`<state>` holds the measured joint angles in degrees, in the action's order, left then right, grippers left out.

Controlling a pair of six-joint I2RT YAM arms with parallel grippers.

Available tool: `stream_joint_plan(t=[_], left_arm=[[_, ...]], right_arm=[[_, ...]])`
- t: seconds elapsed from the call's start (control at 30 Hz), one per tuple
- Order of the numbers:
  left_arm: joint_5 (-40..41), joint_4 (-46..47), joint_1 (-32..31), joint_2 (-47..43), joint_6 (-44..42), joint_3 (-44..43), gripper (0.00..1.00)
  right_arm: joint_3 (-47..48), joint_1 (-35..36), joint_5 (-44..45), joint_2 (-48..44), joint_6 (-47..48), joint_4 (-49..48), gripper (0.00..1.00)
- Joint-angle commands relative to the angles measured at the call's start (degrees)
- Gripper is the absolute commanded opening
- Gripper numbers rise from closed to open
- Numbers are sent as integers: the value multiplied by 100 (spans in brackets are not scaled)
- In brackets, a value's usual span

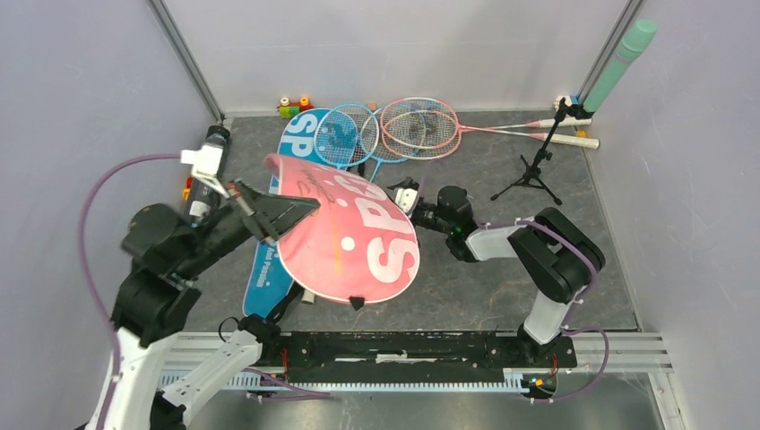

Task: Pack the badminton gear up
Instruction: Adjust the racket at the center of the board.

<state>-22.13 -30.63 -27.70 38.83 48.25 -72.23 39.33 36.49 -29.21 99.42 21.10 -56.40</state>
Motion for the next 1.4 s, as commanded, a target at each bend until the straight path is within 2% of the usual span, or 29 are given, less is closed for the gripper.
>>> stream_joint_plan(t=[0.0, 0.13, 0.2, 0.27, 0.33, 0.43, 0.6, 0.67, 0.77, 0.97, 1.1, 1.3, 1.37], left_arm=[[444, -648, 11, -424, -578, -992, 2], [690, -1369, 14, -749, -545, -1152, 2], [910, -1843, 19, -874, -606, -1347, 2], [1197, -2286, 17, -938, -675, -1627, 2], [1397, -2597, 19, -980, -726, -1879, 2], [1546, -2812, 19, -1032, -774, -2064, 2], [1574, -2887, 15, -1031, -883, -1982, 2], [1435, -2891, 19, -1010, -913, -1910, 2], [1390, -2892, 19, -1023, -935, -1811, 2], [1447, -2914, 18, -1026, -992, -1777, 2], [1474, -2914, 17, -995, -991, -1809, 2], [1559, -2985, 19, -1010, -1012, -1944, 2], [1645, -3036, 19, -1029, -1043, -1997, 2]], right_arm=[[481, 68, -707, 420, 2607, 935, 97], [993, 534, 240, 901, 3689, 1510, 97], [1152, 725, 563, 1128, 4039, 1375, 97], [1214, 796, 463, 1337, 4147, 1035, 97], [1510, 820, 219, 1577, 4270, 1198, 96], [2153, 943, -6, 1949, 5098, 2456, 87], [2986, 1153, 179, 2433, 6301, 4347, 84], [3263, 1192, 382, 2640, 6387, 4520, 80], [3457, 1189, 657, 2990, 6213, 4037, 75], [3277, 1216, 1467, 3455, 5786, 1621, 71], [3653, 1208, 1751, 3838, 5411, 552, 65], [4189, 1221, 1887, 4299, 4489, -703, 44], [4345, 1213, 2157, 4431, 4131, -1227, 32]])
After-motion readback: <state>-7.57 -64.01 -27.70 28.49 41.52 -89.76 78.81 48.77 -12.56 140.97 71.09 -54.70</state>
